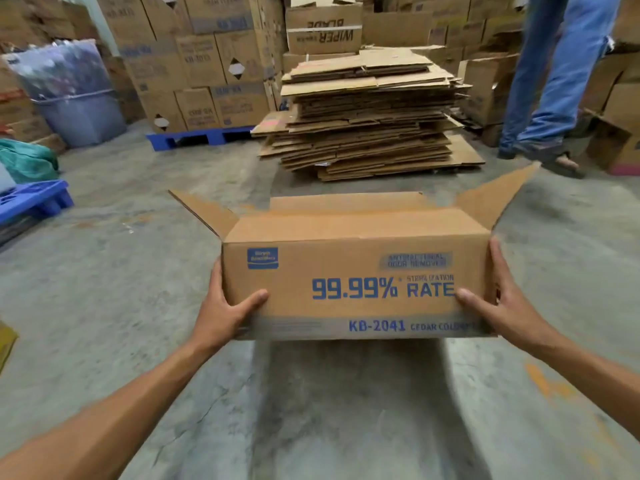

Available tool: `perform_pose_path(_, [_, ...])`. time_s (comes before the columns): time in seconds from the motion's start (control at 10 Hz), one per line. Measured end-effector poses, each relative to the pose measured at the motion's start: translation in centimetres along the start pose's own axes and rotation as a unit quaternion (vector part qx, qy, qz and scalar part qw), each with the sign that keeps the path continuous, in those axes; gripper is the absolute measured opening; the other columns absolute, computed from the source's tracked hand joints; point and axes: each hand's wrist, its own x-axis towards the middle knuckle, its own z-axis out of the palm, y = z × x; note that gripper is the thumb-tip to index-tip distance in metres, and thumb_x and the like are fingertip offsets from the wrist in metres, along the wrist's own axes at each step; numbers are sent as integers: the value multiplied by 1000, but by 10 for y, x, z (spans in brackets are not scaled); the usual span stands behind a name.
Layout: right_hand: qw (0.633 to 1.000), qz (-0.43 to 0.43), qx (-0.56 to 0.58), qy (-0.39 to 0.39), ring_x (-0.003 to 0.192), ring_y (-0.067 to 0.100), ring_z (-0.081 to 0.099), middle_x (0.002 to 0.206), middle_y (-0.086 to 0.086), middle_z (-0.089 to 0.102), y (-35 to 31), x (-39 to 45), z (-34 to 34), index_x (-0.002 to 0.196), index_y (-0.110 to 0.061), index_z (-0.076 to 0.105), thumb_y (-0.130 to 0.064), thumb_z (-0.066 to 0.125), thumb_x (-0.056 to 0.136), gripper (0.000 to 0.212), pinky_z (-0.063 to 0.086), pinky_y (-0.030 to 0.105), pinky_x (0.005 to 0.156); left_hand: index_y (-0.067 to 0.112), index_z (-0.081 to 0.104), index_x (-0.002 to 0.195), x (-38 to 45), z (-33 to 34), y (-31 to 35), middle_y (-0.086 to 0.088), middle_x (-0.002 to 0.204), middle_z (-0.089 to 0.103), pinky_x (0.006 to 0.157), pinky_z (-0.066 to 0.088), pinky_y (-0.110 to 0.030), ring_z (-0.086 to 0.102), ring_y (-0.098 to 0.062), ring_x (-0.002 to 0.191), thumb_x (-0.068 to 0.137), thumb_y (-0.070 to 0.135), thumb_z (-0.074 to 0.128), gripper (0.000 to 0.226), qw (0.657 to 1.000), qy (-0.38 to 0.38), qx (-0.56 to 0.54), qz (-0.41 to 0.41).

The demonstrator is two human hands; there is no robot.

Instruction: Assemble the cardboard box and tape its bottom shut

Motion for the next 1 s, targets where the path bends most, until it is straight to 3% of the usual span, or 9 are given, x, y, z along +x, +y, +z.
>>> perform_pose_path(0.1, [998,12,-57,-7,126,15,49,153,-21,28,24,-16,15,141,-65,-17,-28,69,90,107,51,45,96,36,28,147,-23,13,-36,9,142,50,107,43,-46,50,-12,127,62,54,84,103,998,37,24,-49])
perform_pose_path(0.2, [997,24,-69,-16,123,16,50,147,-22,26,33,-21,24,139,-65,-23,-25,67,92,109,49,44,98,32,29,147,-25,24,-50,8,143,50,108,42,-43,50,-14,128,68,42,86,99,996,48,36,-73])
perform_pose_path(0.3, [997,35,-66,-29,127,14,47,151,-24,20,39,-25,32,141,-63,-22,-26,68,91,109,43,39,104,30,32,144,-14,34,-58,4,141,54,104,45,-47,54,-21,125,66,45,86,96,985,82,84,-127])
perform_pose_path(0.4, [993,57,-88,-54,139,23,40,154,-25,10,51,-28,43,142,-60,-25,-33,68,90,109,38,48,111,21,33,143,-10,50,-67,-6,143,53,104,44,-50,52,-31,127,69,48,82,92,966,102,112,-208])
perform_pose_path(0.5, [985,84,-118,-93,147,28,27,151,-22,2,65,-28,51,142,-48,-32,-35,64,93,109,28,43,116,4,33,141,-13,66,-70,-19,143,48,106,41,-48,46,-38,130,78,44,78,87,949,86,112,-281])
perform_pose_path(0.7, [981,146,-124,-30,145,28,30,163,6,21,57,-21,72,154,-25,-22,-22,58,96,99,25,40,116,-3,30,146,-21,76,-70,-21,147,43,105,42,-41,45,-40,130,96,46,51,73,918,-4,155,-364])
perform_pose_path(0.8, [978,176,-106,-24,139,30,39,158,11,32,52,-19,97,158,-21,-4,-21,59,94,90,32,43,116,-3,35,145,-37,87,-56,-20,148,43,101,40,-38,44,-38,131,100,48,39,68,911,-73,197,-355])
perform_pose_path(0.9, [965,208,-133,-87,135,32,41,156,13,31,37,-9,111,158,-16,5,-27,57,93,84,35,42,114,2,36,146,-45,96,-39,-19,149,42,104,39,-38,44,-37,132,100,50,36,67,909,-127,264,-296])
perform_pose_path(1.0, [951,205,-175,-152,137,33,40,158,17,28,35,-17,128,158,-13,8,-31,54,94,81,32,37,115,9,53,130,-70,110,-32,-20,134,56,99,46,-41,55,-38,121,97,51,34,56,886,-221,355,-201])
